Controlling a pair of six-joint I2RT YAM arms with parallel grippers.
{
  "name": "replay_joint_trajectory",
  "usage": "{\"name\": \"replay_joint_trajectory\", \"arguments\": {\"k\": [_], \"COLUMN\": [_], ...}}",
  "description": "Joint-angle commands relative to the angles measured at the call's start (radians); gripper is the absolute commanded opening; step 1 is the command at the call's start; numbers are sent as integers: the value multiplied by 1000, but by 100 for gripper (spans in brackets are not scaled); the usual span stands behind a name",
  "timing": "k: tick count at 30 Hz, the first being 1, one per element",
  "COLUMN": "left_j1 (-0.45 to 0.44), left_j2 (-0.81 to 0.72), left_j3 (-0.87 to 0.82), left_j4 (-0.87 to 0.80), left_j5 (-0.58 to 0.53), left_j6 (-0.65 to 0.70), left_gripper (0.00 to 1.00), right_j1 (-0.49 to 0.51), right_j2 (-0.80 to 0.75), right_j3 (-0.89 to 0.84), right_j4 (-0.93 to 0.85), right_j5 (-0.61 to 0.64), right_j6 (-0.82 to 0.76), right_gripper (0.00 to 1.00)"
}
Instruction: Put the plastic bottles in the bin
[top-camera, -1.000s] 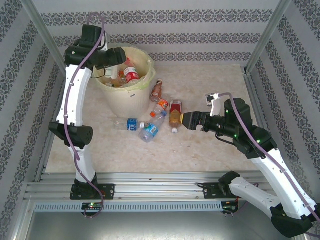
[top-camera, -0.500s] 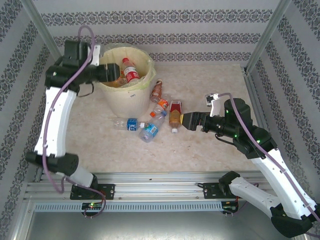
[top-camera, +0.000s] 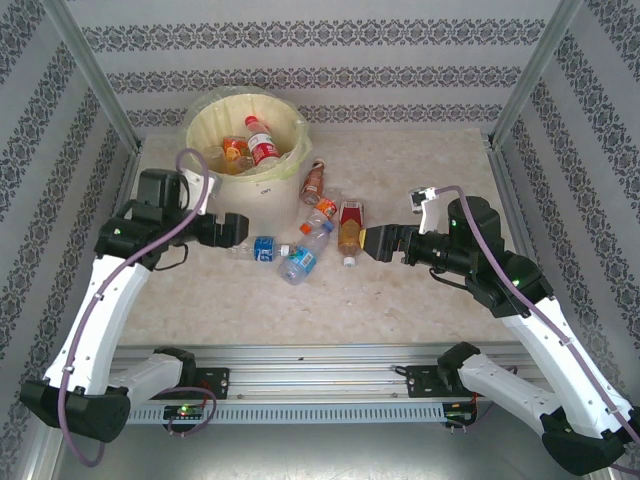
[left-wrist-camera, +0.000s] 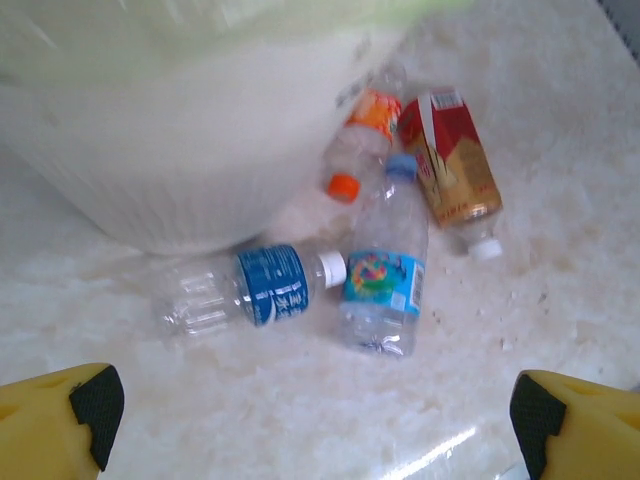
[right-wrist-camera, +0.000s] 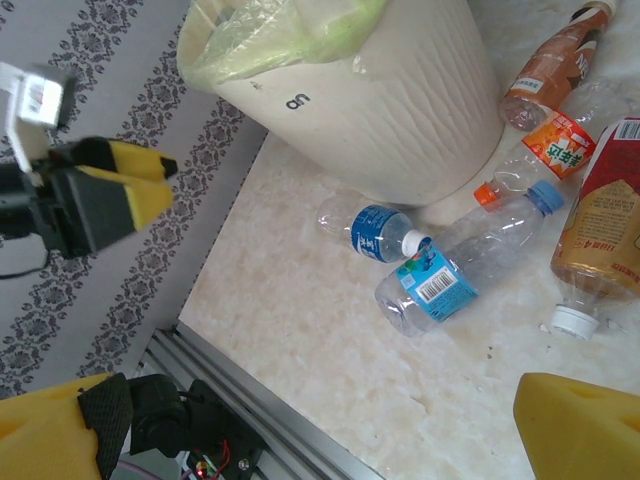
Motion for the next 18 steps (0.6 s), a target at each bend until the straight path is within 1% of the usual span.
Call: {"name": "replay_joint_trajectory", "arguments": {"k": [1, 4, 8, 14, 18], "left_j1": [-40, -67, -109, -205, -218], "left_j2": [-29, -20, 25, 114, 183], "left_j3": [-77, -144, -178, -210, -204], "left_j4": [109, 144, 157, 198, 208], "left_j5": [1, -2, -30, -160, -213], "left_j6": [58, 111, 209, 343, 385], "left_gripper": [100, 100, 100, 100, 100], "right_j1": [1, 0, 0, 0, 1], "right_j2": [-22, -29, -34, -30, -39], "right_j3": [-25, -37, -42, -53, -63], "right_j4": [24, 31, 35, 41, 41], "right_j5": [-19, -20, -17, -16, -15], "right_j6": [1, 6, 6, 8, 14], "right_gripper": [98, 98, 98, 98, 98]}}
